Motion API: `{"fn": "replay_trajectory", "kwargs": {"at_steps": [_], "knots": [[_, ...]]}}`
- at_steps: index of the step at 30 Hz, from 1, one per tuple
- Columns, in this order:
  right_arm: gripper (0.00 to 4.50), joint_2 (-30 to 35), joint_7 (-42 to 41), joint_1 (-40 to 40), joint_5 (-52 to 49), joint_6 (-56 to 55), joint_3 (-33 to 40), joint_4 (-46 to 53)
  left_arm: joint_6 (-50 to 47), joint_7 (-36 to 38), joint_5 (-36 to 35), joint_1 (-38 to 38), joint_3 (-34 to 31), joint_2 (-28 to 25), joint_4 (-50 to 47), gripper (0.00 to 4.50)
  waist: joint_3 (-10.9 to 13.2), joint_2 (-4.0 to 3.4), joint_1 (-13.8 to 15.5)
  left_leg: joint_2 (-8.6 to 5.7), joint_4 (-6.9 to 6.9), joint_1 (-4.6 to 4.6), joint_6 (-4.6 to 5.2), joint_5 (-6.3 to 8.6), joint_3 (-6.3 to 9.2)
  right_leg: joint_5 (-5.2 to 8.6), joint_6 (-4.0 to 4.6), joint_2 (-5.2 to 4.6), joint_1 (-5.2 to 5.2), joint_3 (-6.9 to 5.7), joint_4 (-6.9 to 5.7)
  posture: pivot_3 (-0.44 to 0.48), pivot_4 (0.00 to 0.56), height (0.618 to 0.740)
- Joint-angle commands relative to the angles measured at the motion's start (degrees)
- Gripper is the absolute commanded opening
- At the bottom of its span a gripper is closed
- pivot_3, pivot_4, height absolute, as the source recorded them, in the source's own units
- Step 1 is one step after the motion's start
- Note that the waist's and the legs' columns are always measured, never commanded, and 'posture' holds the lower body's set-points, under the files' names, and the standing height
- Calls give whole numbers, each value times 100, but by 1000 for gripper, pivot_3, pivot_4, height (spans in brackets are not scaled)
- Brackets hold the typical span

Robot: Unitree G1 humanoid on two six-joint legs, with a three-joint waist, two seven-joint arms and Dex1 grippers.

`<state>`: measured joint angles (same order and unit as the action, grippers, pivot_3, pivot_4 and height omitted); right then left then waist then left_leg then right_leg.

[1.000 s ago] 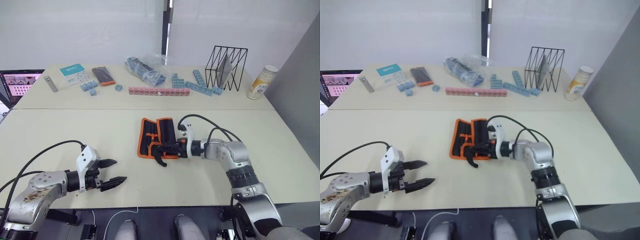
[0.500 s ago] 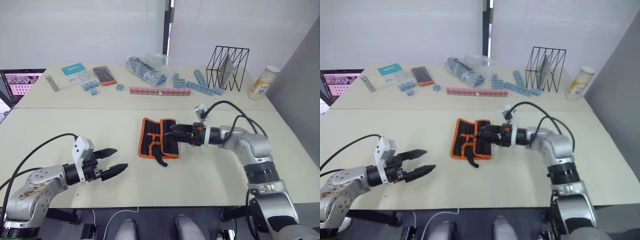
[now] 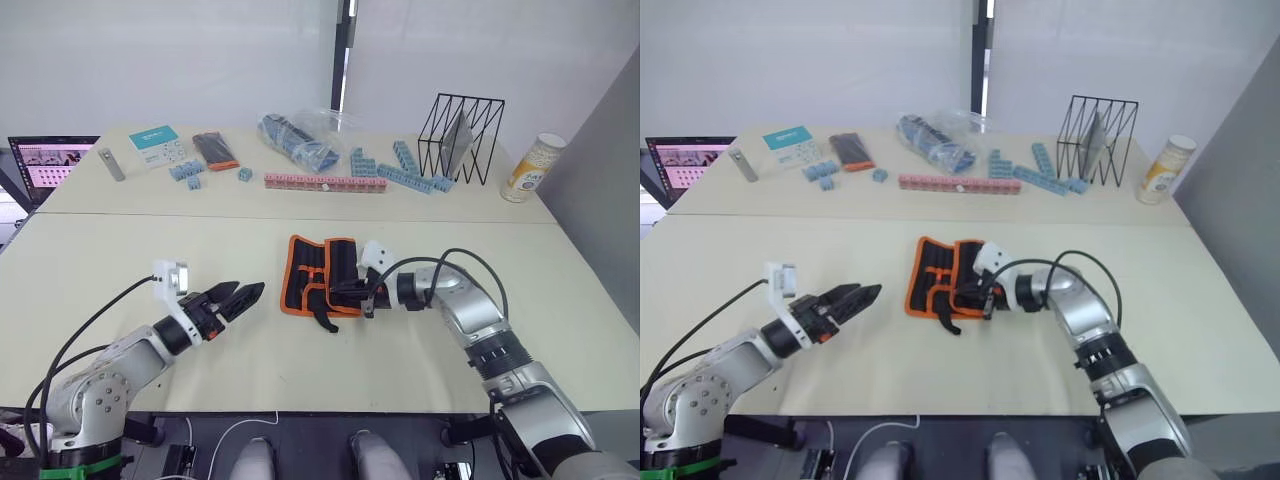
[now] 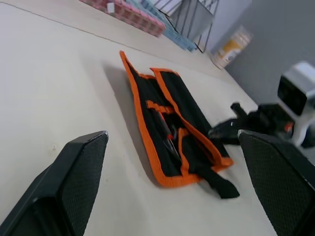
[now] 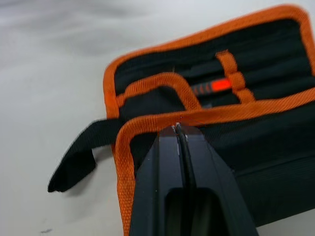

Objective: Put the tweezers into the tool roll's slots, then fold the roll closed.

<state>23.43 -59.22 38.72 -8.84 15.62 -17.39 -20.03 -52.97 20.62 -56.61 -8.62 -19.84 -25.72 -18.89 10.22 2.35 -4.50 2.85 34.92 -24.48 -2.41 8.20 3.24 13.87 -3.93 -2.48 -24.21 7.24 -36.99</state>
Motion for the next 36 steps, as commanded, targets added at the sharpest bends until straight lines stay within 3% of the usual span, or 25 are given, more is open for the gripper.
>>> {"fn": "replay_trajectory", "kwargs": {"at_steps": [1,5,19,22,33,36], "knots": [[23,27,102,-51,291,-261,-48,-62,-372,-296,-258,-121,74,61,46,4500,0,0,16,-1,0,2,0,0,0,0,0,0,2,0,0,0,150,740],[23,-62,135,-88,355,-163,-11,-101,-533,-563,-606,-337,-43,464,583,4500,-3,3,41,0,-3,11,0,0,-1,0,1,1,6,-1,-1,0,150,740],[23,-195,180,-284,130,593,225,431,-166,-25,868,-1482,1067,543,1982,4500,-4,3,53,-2,-1,15,-7,-5,-1,-5,4,1,13,0,1,0,150,740],[0,-180,224,-385,39,791,315,628,-258,49,899,-1567,1058,633,2167,3736,-4,3,69,-2,-3,15,-7,-5,1,-4,3,1,13,-2,1,0,150,740],[0,-78,459,-467,159,901,319,724,-418,398,846,-1826,983,906,2119,39,-4,3,57,-3,-5,9,-7,-5,1,-6,0,1,9,0,5,0,150,740],[0,-22,558,-493,248,919,281,711,-409,380,829,-1967,944,1015,2087,39,-4,3,74,-3,-2,7,-7,-5,2,-7,-1,0,11,0,7,0,150,740]]}}
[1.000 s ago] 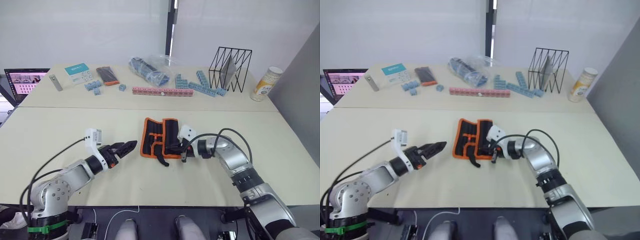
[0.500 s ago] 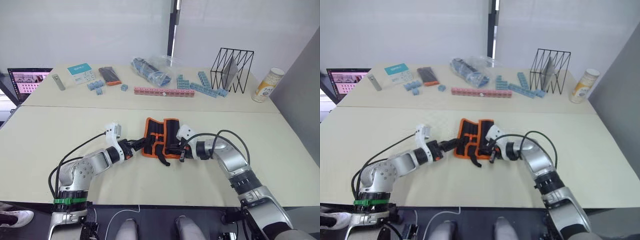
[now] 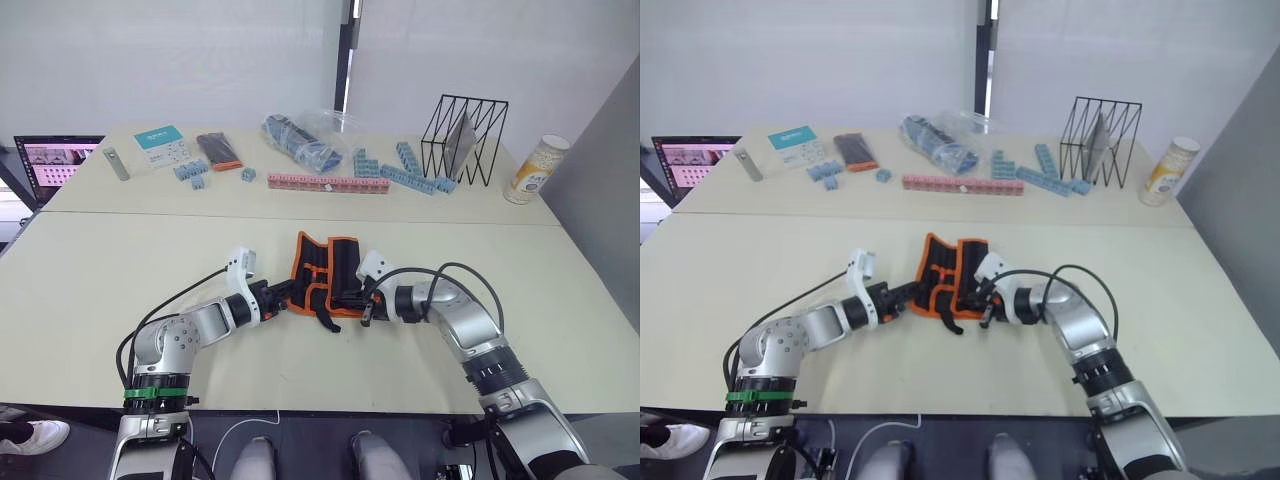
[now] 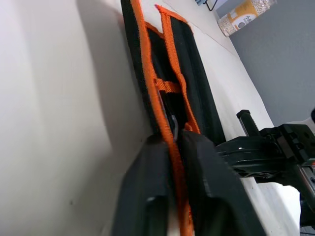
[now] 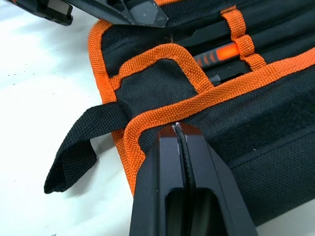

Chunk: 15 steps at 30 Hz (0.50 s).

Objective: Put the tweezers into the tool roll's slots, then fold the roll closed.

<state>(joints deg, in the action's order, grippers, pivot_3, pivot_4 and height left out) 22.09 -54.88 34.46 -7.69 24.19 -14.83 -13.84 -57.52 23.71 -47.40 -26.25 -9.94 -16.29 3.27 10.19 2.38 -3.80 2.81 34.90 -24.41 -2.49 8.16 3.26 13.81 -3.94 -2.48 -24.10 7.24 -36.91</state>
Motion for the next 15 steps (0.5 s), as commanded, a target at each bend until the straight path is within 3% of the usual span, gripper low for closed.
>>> {"fn": "replay_trajectory", "kwargs": {"at_steps": [1,8,15], "knots": [[0,127,155,-77,161,69,15,88,42,81,-93,-246,-51,89,-159,39,0,0,5,0,1,1,0,0,0,-1,-1,0,2,0,2,0,150,740],[0,113,405,-181,117,359,101,225,-90,195,22,-424,349,222,-332,39,0,0,5,-1,2,1,-1,-1,0,-3,-4,0,5,1,5,0,150,740],[0,136,474,-355,-316,741,454,903,213,372,726,-895,993,339,310,39,0,0,34,-3,2,-1,-1,-1,0,-4,-7,-1,6,2,11,0,150,740]]}}
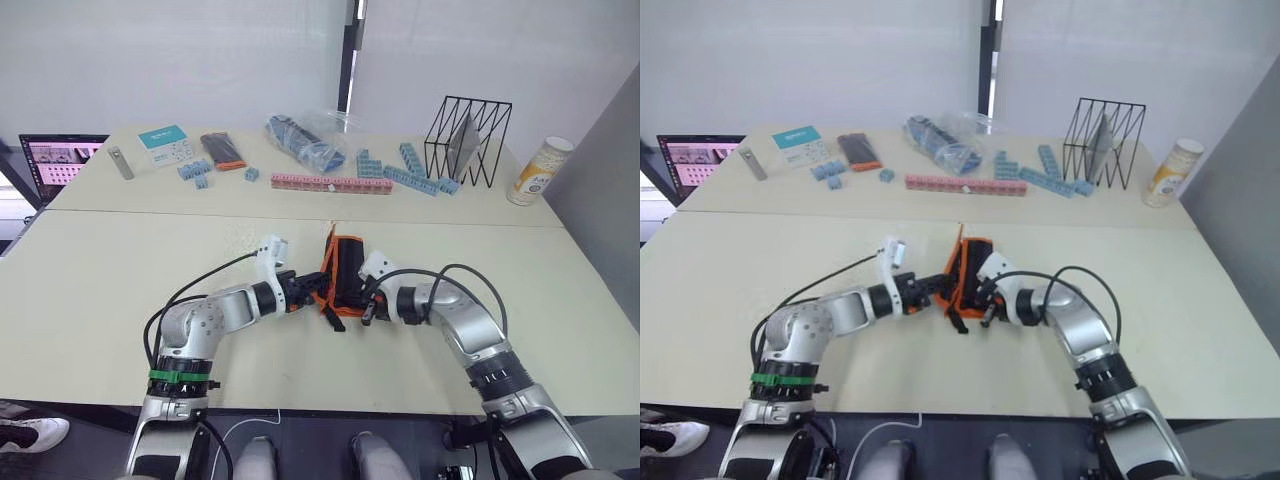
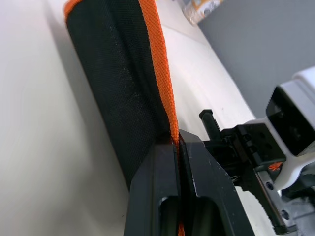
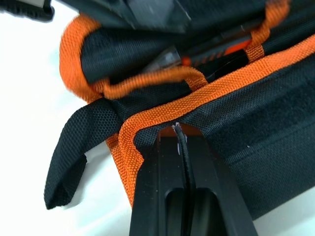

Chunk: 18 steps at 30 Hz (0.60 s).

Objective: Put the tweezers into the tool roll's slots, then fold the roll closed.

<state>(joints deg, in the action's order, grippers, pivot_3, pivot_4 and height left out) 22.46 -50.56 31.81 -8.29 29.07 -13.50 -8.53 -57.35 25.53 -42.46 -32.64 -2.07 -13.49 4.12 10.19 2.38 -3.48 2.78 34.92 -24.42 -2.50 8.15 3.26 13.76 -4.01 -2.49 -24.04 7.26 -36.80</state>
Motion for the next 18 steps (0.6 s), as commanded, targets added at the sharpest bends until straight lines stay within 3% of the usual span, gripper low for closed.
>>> {"fn": "replay_trajectory", "kwargs": {"at_steps": [1,7,18], "knots": [[0,113,2,-122,-417,390,434,555,228,246,319,-334,267,73,347,39,0,0,13,0,0,-2,0,0,0,0,0,0,-2,0,0,0,150,740],[0,224,0,-196,-894,935,750,1165,354,579,594,-558,415,105,712,39,0,0,-39,-1,-3,-20,0,0,3,-2,-3,0,-17,0,2,0,150,740],[0,584,85,-230,-600,1212,305,831,547,1181,1206,-684,1095,149,768,39,0,0,-29,-1,-3,-22,0,0,3,-1,-3,0,-16,0,8,0,150,740]]}}
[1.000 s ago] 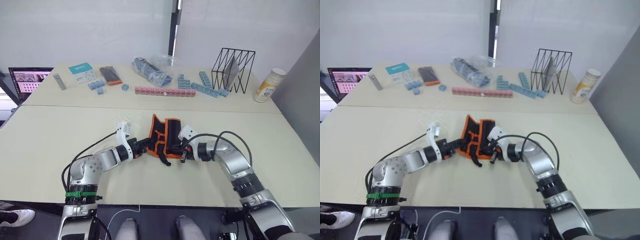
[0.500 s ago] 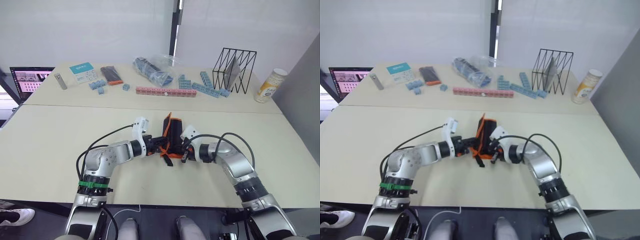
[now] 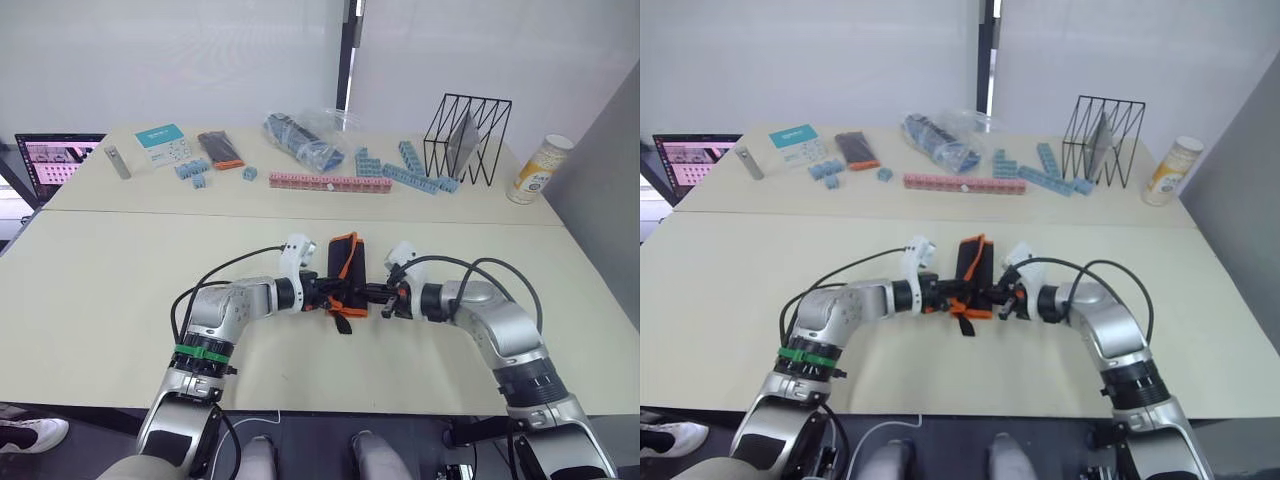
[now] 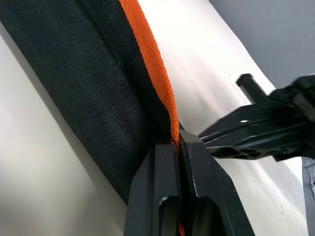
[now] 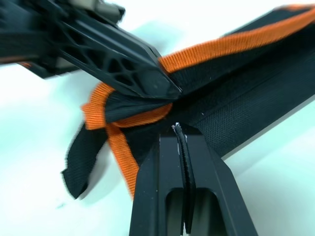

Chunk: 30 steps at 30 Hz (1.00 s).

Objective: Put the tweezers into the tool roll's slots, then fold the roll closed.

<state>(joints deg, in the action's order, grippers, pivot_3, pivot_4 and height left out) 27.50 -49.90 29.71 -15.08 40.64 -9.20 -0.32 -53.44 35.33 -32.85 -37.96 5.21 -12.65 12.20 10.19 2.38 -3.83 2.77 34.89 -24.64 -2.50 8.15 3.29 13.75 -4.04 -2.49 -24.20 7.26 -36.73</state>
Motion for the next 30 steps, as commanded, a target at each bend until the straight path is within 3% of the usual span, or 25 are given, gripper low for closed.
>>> {"fn": "replay_trajectory", "kwargs": {"at_steps": [1,3,10,13,19,27,30], "knots": [[0,70,52,-24,95,57,-132,-8,270,222,434,-185,525,82,118,39,0,0,6,0,0,-1,0,0,0,0,0,0,0,0,1,0,150,740],[0,47,99,-6,63,94,-89,-2,404,157,532,-254,448,330,688,39,0,0,22,0,1,0,0,0,0,0,-1,0,3,0,1,0,150,740],[0,154,150,-18,-63,253,99,200,1086,362,1522,-284,1201,603,1942,39,-5,-2,139,-6,30,13,-1,0,2,-3,-5,-3,28,1,10,0,150,740],[0,286,134,-51,-110,286,216,287,1190,272,1601,-250,1017,657,2094,39,-17,-16,155,-4,25,48,-30,18,3,20,32,-4,103,-2,77,0,150,740],[0,582,1,8,-371,319,627,345,860,576,1417,73,857,360,1206,1905,-23,-10,99,-4,40,44,-36,20,-6,19,28,-13,125,3,117,0,150,740],[0,769,-350,422,-641,39,956,-38,603,1168,454,875,82,-136,-476,4474,-25,-13,-77,0,-11,63,9,-6,-2,-2,0,-3,95,3,54,0,150,740],[0,700,-421,577,-677,-220,1024,-268,778,1155,308,952,-177,-250,-711,4474,-23,-15,-92,1,-22,55,17,1,-1,2,-5,-2,88,2,60,0,150,740]]}}
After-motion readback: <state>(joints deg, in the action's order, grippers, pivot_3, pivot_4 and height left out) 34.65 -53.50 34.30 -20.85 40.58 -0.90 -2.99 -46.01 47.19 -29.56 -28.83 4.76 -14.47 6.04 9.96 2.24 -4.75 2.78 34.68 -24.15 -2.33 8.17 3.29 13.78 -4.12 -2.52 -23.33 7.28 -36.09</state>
